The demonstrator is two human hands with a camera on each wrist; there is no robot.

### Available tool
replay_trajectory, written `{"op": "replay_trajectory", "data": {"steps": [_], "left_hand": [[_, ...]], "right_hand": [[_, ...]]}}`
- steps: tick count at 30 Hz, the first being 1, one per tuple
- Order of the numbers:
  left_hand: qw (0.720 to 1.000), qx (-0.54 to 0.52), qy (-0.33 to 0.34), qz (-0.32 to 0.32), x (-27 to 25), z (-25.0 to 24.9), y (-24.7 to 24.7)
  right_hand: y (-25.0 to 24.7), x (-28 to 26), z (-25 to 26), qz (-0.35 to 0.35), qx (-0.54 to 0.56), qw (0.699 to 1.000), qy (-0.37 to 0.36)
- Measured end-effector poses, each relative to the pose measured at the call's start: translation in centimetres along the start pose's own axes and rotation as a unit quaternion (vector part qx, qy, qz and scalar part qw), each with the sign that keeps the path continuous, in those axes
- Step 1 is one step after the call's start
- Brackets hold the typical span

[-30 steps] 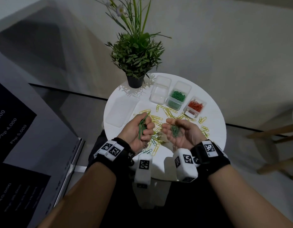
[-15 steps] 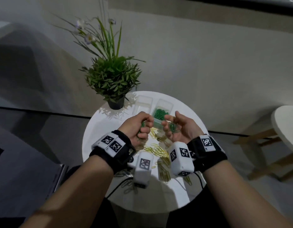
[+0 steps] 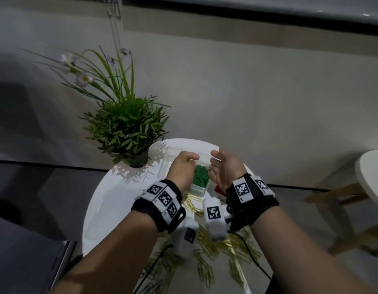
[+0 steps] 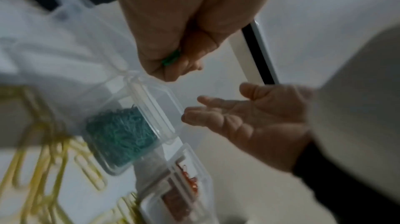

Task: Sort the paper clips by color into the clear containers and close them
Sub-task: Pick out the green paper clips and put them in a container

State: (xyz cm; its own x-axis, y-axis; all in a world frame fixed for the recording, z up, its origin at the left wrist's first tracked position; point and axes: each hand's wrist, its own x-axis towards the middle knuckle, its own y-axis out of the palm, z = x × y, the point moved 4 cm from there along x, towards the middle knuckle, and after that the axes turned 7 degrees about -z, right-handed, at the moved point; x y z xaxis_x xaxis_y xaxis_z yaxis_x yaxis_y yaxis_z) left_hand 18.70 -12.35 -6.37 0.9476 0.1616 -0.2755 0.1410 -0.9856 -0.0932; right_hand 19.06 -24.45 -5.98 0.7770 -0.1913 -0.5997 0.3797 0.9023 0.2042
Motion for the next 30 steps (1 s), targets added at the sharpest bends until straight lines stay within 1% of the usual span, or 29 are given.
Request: {"op": "replay_trajectory", "data": {"steps": [2, 4, 5, 7, 9, 10, 13, 15, 17, 19, 21, 23, 25, 26, 28, 30], "left_hand": [[0.996, 0.05, 0.068, -0.002, 0.6, -0.5, 1.2], [0.99, 0.093, 0.107, 0.025, 1.2, -0.1, 2.4], [0.987, 0.112, 0.107, 0.044, 1.4, 0.3, 2.9], [0.984, 0.134, 0.08, 0.08, 1.5, 1.3, 3.4], [0.984, 0.13, 0.067, 0.1, 1.0, 1.5, 3.1], [0.985, 0.116, 0.075, 0.105, 0.6, 1.1, 2.8], [0.987, 0.061, 0.114, 0.095, -0.6, -0.2, 0.7], [0.987, 0.07, 0.122, 0.079, -1.5, -0.5, -1.9], [0.984, 0.119, 0.117, 0.06, -2.4, 0.0, -5.2], [0.977, 0.182, 0.109, 0.032, -3.6, 1.1, -8.7], [0.965, 0.238, 0.105, -0.003, -5.1, 2.5, -12.0], [0.951, 0.292, 0.101, -0.035, -6.7, 3.8, -14.7], [0.93, 0.351, 0.092, -0.055, -8.2, 5.1, -16.6], [0.92, 0.378, 0.084, -0.057, -8.8, 5.9, -17.2], [0.902, 0.424, 0.067, -0.047, -9.9, 7.3, -17.6], [0.893, 0.445, 0.049, -0.04, -10.9, 8.4, -17.5]], "right_hand": [[-0.8, -0.6, -0.2, 0.0, 0.006, 1.0, -0.016], [-1.6, -1.4, -0.6, 0.007, 0.024, 0.999, -0.021], [-2.0, -1.8, -0.8, 0.011, 0.033, 0.999, -0.021], [-2.9, -2.3, -1.2, 0.014, 0.035, 0.999, -0.027], [-3.6, -2.7, -1.2, 0.008, 0.007, 0.999, -0.046], [-3.9, -3.0, -1.2, 0.008, -0.008, 0.998, -0.06], [-3.7, -4.3, -1.5, 0.031, -0.074, 0.992, -0.098], [-3.1, -5.3, -2.6, 0.065, -0.156, 0.979, -0.118], [-2.1, -6.1, -4.3, 0.104, -0.267, 0.946, -0.15], [-0.9, -6.6, -6.3, 0.127, -0.375, 0.898, -0.193], [0.6, -7.2, -8.2, 0.151, -0.478, 0.827, -0.257], [2.2, -7.9, -9.7, 0.178, -0.551, 0.754, -0.311], [3.6, -8.2, -10.9, 0.208, -0.605, 0.697, -0.323], [4.1, -8.2, -11.3, 0.217, -0.631, 0.678, -0.308], [5.1, -8.1, -11.8, 0.226, -0.661, 0.659, -0.28], [6.2, -7.7, -12.0, 0.209, -0.675, 0.642, -0.296]]}}
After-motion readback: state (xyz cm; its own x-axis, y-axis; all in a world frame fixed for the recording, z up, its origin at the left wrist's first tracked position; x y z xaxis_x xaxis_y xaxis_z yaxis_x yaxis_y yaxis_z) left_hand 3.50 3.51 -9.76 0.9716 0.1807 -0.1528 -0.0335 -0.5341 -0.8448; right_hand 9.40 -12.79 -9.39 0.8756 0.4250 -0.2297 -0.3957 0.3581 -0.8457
